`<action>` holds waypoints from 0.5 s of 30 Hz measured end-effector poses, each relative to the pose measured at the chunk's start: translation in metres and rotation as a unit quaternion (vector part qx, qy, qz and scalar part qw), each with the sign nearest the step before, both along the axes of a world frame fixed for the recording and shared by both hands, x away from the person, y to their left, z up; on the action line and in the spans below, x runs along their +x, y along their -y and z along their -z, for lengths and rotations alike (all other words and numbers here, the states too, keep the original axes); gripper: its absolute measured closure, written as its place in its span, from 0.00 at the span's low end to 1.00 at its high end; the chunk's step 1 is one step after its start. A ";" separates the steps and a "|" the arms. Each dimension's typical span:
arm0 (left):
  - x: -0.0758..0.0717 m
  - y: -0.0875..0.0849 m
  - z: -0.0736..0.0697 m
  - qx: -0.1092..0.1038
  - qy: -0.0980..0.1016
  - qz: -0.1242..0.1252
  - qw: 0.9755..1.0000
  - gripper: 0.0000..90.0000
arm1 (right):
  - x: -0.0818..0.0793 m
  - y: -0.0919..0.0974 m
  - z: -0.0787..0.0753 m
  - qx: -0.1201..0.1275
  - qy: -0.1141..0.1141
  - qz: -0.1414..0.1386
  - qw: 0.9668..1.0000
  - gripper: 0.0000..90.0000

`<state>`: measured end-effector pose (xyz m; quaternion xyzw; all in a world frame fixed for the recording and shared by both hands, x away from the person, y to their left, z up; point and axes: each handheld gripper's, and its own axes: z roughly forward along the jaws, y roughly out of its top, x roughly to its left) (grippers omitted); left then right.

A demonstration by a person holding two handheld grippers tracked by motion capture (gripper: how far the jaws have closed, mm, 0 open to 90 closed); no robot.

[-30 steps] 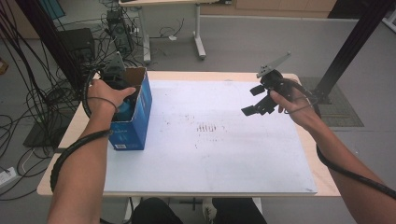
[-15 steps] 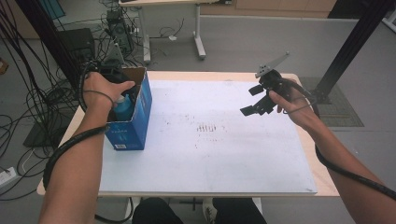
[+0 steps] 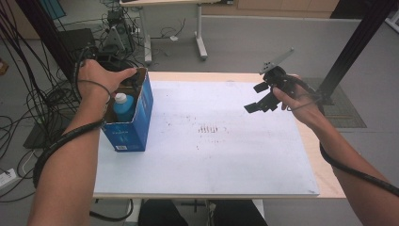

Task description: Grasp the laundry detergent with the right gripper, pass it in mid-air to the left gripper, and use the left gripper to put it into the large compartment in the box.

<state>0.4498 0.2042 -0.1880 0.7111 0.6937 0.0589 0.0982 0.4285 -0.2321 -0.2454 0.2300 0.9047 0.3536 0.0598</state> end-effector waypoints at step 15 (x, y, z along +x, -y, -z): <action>0.014 0.064 -0.005 0.004 0.005 0.059 0.998 0.16 | 0.005 0.009 -0.002 -0.018 -0.002 0.024 1.000 0.02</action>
